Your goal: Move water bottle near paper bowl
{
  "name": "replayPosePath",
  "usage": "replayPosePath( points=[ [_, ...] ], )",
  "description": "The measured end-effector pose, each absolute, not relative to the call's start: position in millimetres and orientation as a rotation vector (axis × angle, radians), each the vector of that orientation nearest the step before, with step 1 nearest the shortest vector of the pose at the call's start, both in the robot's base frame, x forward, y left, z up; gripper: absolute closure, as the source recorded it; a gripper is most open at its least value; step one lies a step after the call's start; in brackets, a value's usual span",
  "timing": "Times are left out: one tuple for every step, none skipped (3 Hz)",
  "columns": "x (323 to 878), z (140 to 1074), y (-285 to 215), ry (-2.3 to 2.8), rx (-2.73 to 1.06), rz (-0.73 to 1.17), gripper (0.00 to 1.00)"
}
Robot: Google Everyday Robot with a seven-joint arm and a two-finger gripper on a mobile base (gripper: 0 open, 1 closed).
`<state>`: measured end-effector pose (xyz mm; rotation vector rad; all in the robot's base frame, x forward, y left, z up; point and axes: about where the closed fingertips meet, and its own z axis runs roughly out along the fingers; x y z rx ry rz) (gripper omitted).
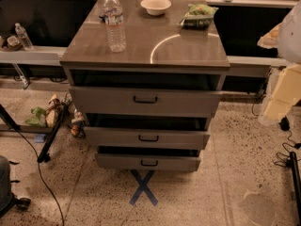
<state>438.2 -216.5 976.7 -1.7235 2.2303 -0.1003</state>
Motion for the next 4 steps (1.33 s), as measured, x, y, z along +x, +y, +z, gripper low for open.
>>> replayPosePath(
  points=[
    [438,977,-217,2.230,-1.724,-0.100,0.00],
    [442,979,-215,2.218,-1.702,-0.103,0.00],
    [468,972,-214,2.194,-1.579,-0.013,0.00],
    [532,960,-184,2.069,-1.416,0.157,0.00]
  ],
)
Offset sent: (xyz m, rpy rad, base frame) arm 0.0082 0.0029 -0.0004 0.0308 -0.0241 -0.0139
